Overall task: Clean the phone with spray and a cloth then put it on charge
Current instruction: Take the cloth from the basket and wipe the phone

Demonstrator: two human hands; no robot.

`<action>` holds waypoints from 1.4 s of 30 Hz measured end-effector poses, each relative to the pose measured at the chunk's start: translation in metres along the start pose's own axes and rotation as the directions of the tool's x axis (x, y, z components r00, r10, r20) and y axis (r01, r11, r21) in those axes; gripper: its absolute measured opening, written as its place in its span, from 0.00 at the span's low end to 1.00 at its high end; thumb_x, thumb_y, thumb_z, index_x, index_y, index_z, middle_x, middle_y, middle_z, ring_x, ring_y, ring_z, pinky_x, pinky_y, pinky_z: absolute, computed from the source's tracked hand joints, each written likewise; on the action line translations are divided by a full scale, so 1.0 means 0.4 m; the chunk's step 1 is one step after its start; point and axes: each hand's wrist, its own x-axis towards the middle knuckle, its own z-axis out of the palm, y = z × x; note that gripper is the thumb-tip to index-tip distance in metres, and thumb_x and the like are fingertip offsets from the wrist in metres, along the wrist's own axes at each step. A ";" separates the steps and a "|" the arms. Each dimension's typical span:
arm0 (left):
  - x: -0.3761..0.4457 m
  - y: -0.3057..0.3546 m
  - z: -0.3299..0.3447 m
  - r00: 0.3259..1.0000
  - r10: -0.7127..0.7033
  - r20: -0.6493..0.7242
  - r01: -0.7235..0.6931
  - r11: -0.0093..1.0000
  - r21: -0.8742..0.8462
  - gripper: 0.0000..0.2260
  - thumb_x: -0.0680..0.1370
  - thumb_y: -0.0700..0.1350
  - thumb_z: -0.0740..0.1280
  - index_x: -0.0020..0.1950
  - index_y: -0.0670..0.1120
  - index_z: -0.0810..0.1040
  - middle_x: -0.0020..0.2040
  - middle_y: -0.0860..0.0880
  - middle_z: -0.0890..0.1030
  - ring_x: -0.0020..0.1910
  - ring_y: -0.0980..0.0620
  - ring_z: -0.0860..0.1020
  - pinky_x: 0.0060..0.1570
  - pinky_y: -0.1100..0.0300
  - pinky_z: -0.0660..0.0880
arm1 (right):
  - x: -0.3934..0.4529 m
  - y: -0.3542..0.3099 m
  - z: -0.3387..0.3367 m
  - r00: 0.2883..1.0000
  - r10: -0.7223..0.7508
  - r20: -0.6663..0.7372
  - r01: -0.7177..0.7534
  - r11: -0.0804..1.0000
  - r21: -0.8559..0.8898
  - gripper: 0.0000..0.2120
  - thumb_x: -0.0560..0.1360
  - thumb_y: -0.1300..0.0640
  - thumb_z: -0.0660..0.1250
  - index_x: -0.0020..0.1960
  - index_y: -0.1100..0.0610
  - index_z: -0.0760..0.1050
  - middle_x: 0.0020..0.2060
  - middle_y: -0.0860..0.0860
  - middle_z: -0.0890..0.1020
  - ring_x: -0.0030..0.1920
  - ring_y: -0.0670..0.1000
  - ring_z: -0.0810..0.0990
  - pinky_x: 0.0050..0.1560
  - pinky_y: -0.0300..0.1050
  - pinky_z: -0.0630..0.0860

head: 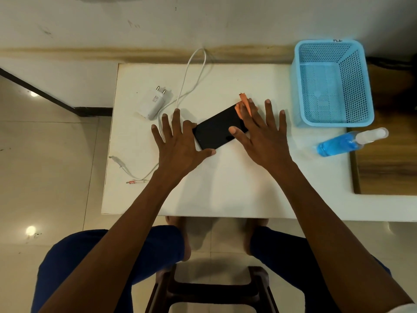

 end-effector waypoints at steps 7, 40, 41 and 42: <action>0.005 -0.003 -0.005 1.000 0.000 0.000 0.000 1.000 0.017 0.38 0.66 0.70 0.70 0.69 0.52 0.66 0.81 0.44 0.48 0.79 0.38 0.42 0.73 0.36 0.39 | -0.056 0.042 -0.016 0.998 -0.049 0.036 0.051 0.998 -0.037 0.36 0.78 0.31 0.36 0.81 0.46 0.50 0.81 0.45 0.50 0.80 0.59 0.48 0.77 0.65 0.49; 0.005 0.148 -0.119 0.916 0.208 -0.343 -0.365 0.785 -0.500 0.08 0.81 0.48 0.64 0.58 0.51 0.79 0.58 0.57 0.81 0.58 0.59 0.76 0.58 0.65 0.70 | -0.057 0.087 -0.155 0.970 0.241 -0.035 0.018 0.071 0.997 0.27 0.71 0.73 0.61 0.63 0.50 0.78 0.56 0.41 0.84 0.60 0.43 0.80 0.58 0.39 0.75; 0.003 0.162 -0.120 0.933 0.185 -0.308 -0.333 0.770 -0.544 0.07 0.81 0.48 0.63 0.57 0.52 0.79 0.55 0.58 0.81 0.55 0.61 0.76 0.54 0.70 0.70 | -0.054 0.090 -0.157 0.961 0.277 -0.014 0.001 0.046 0.999 0.25 0.72 0.71 0.63 0.62 0.49 0.79 0.56 0.41 0.83 0.59 0.45 0.80 0.57 0.43 0.76; 0.001 0.175 -0.120 0.948 0.165 -0.274 -0.300 0.751 -0.588 0.07 0.81 0.48 0.63 0.55 0.53 0.80 0.53 0.59 0.81 0.53 0.62 0.77 0.51 0.72 0.70 | -0.052 0.092 -0.158 0.951 0.308 0.012 -0.020 0.020 1.000 0.22 0.74 0.68 0.64 0.61 0.47 0.79 0.57 0.42 0.83 0.59 0.47 0.81 0.56 0.46 0.77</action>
